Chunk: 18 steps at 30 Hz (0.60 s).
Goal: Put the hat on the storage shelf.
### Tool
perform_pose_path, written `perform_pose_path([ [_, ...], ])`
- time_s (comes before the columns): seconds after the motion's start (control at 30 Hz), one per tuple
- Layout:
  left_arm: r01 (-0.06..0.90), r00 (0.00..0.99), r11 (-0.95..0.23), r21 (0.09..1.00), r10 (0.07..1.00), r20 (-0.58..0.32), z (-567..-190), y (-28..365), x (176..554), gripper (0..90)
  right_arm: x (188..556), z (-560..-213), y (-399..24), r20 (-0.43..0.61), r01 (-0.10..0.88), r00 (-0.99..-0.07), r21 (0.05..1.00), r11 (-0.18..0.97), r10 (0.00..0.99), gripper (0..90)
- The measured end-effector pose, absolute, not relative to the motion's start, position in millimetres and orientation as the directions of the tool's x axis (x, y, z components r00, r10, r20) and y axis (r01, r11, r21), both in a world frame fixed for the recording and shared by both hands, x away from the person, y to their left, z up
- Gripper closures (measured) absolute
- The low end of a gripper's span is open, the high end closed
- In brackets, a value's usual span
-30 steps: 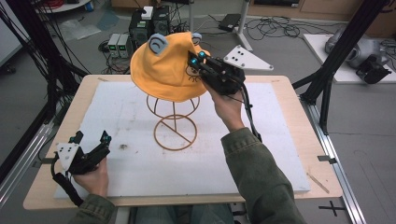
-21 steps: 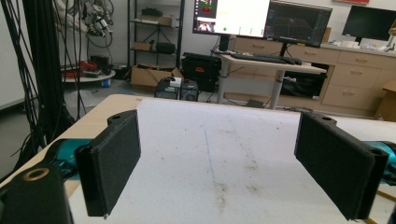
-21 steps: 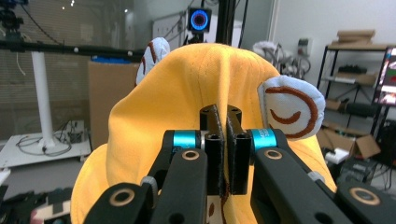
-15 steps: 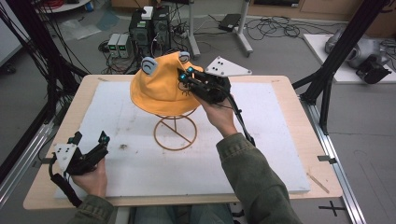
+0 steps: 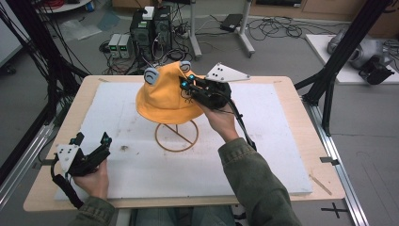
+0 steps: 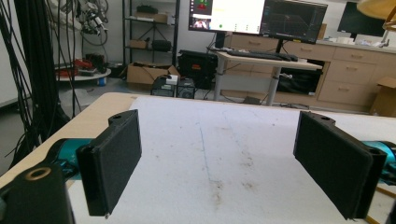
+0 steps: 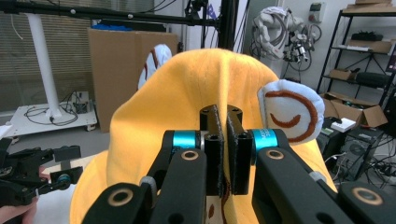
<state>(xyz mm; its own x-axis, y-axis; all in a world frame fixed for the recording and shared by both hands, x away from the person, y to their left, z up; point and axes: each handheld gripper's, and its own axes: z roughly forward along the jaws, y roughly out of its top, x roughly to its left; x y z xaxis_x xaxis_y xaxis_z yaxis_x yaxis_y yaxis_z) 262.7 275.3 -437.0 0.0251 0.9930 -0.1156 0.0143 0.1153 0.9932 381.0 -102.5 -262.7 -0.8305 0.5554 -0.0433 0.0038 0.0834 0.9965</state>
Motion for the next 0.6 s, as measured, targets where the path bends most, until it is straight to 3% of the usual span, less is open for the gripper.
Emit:
perform_pose_path([
  [0.1, 0.016, 0.023, 0.115, 0.993, 0.993, -0.116, -436.9, 275.8, 262.4, 15.5, 381.7, -264.0, -102.4, -0.039, 0.009, -0.828, 0.997, 0.083, 0.559, 87.1],
  [0.2, 0.016, 0.022, 0.115, 0.993, 0.993, -0.115, -437.1, 275.8, 262.4, 15.5, 381.8, -264.3, -102.8, -0.028, 0.015, -0.829, 0.997, 0.072, 0.559, 79.6],
  [0.23, 0.016, 0.022, 0.115, 0.993, 0.993, -0.115, -437.1, 275.6, 262.5, 15.5, 382.3, -263.1, -105.3, -0.011, 0.024, -0.83, 0.998, 0.056, 0.558, 64.3],
  [0.27, 0.015, 0.023, 0.114, 0.993, 0.993, -0.115, -437.1, 275.5, 262.6, 15.5, 382.3, -263.1, -105.3, -0.011, 0.024, -0.83, 0.998, 0.056, 0.558, 64.3],
  [0.3, 0.014, 0.024, 0.114, 0.993, 0.993, -0.115, -437.1, 275.4, 262.6, 15.5, 382.6, -262.8, -106.7, -0.004, 0.032, -0.829, 0.998, 0.053, 0.56, 56.3],
  [0.33, 0.015, 0.024, 0.114, 0.993, 0.993, -0.114, -437.0, 275.2, 262.6, 15.5, 382.5, -262.3, -110.2, -0.008, 0.029, -0.818, 0.998, 0.055, 0.574, 38.8],
  [0.37, 0.015, 0.025, 0.114, 0.993, 0.993, -0.114, -436.9, 275.1, 262.5, 15.5, 381.4, -261.9, -112.3, -0.006, 0.031, -0.803, 0.998, 0.052, 0.596, 31.9],
  [0.4, 0.014, 0.024, 0.113, 0.993, 0.993, -0.113, -437.0, 275.0, 262.5, 15.5, 380.8, -261.3, -115.1, -0.008, 0.027, -0.792, 0.998, 0.049, 0.61, 31.9],
  [0.43, 0.014, 0.024, 0.114, 0.993, 0.993, -0.114, -436.9, 275.0, 262.5, 15.5, 380.7, -260.4, -118.9, -0.013, 0.017, -0.788, 0.999, 0.044, 0.616, 22.7],
  [0.5, 0.014, 0.024, 0.114, 0.993, 0.993, -0.114, -437.1, 275.1, 262.5, 15.5, 379.7, -259.4, -123.0, -0.015, 0.011, -0.779, 0.999, 0.037, 0.627, 20.0],
  [0.53, 0.014, 0.024, 0.113, 0.993, 0.993, -0.114, -437.0, 275.2, 262.5, 15.5, 377.8, -256.7, -132.0, -0.025, -0.003, -0.752, 0.999, 0.034, 0.658, 12.1],
  [0.6, 0.014, 0.023, 0.114, 0.993, 0.993, -0.114, -437.0, 275.1, 262.5, 15.5, 376.7, -255.4, -137.0, -0.028, -0.005, -0.737, 0.999, 0.036, 0.675, 11.9],
])
